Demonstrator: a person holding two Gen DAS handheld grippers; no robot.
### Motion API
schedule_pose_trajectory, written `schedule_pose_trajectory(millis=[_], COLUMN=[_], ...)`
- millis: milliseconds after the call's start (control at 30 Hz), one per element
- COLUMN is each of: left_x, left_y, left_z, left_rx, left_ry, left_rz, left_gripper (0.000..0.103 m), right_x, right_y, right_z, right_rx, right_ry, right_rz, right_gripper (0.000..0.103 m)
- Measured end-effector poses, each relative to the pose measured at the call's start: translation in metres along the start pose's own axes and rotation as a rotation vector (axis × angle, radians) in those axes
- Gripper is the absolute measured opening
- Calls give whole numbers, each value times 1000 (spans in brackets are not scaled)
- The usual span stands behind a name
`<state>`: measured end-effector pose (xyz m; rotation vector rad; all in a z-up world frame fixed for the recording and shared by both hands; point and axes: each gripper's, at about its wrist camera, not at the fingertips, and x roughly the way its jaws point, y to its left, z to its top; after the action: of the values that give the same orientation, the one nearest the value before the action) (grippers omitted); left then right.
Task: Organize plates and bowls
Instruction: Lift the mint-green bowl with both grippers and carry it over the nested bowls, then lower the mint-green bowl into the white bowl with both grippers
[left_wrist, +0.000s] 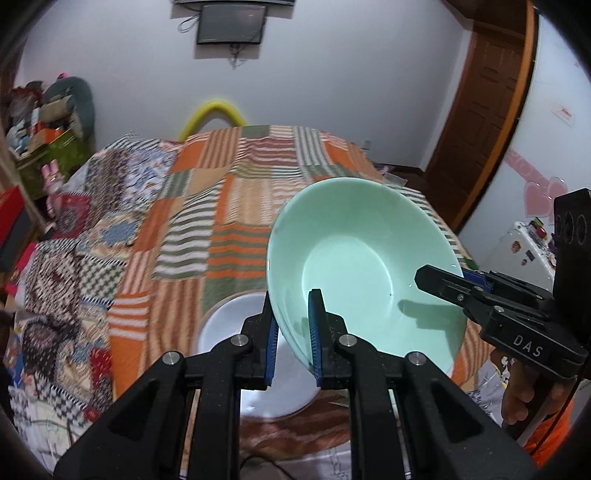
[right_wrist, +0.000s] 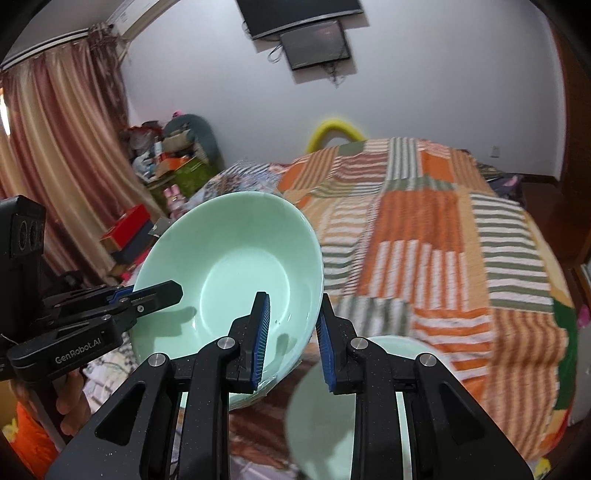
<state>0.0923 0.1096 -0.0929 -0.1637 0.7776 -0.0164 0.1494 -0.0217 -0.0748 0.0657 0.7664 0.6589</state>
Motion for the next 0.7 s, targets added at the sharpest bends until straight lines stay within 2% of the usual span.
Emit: schedule_pose_trajectory(millis=[333, 700], left_x=[9, 36], left_y=[47, 64], left_z=[-31, -54], left_rx=[-57, -72], left_ry=[43, 107], left_rz=[61, 84], left_gripper=[14, 14], right_x=[31, 54], right_y=[34, 44], right_z=[-17, -36], right_rx=[-64, -65], right_ry=[82, 165], right_rz=[51, 27], right_gripper=[23, 23])
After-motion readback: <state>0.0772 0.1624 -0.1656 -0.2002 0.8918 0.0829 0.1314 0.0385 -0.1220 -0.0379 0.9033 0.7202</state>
